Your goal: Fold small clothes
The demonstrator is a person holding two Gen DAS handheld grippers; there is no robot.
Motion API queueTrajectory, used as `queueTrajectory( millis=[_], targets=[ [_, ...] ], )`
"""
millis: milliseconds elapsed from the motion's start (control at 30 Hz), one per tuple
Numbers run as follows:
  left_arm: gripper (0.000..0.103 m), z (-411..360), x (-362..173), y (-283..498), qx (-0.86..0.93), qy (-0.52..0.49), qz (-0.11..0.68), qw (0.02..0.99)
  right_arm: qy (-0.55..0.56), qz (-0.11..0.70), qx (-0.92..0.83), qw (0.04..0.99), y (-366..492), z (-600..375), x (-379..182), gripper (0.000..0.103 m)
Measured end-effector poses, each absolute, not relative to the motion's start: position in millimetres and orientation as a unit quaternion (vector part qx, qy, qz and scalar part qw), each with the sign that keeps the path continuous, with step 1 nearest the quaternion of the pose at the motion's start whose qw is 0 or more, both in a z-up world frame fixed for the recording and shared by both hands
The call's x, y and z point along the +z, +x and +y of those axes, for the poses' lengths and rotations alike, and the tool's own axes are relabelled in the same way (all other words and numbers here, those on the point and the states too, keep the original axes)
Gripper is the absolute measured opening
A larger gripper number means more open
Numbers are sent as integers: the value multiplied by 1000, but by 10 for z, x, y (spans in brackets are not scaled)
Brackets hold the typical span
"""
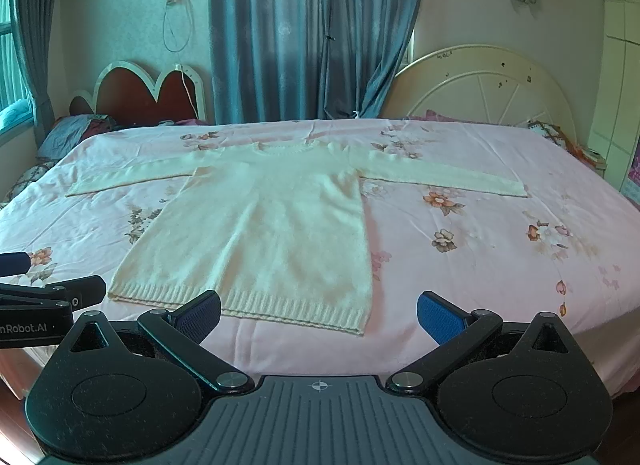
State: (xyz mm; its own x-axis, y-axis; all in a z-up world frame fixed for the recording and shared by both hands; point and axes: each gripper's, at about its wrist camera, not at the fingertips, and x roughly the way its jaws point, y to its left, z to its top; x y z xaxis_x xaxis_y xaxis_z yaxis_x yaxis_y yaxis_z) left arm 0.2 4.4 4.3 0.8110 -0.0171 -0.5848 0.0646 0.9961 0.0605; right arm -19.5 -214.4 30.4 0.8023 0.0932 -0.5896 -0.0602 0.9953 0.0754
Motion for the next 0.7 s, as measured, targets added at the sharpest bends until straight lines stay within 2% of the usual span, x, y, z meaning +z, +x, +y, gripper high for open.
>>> queueTrajectory(
  millis=[700],
  targets=[
    [103, 49, 52, -11, -22, 38, 306, 951, 24, 309, 39, 950, -199, -2095, 329, 103]
  ],
)
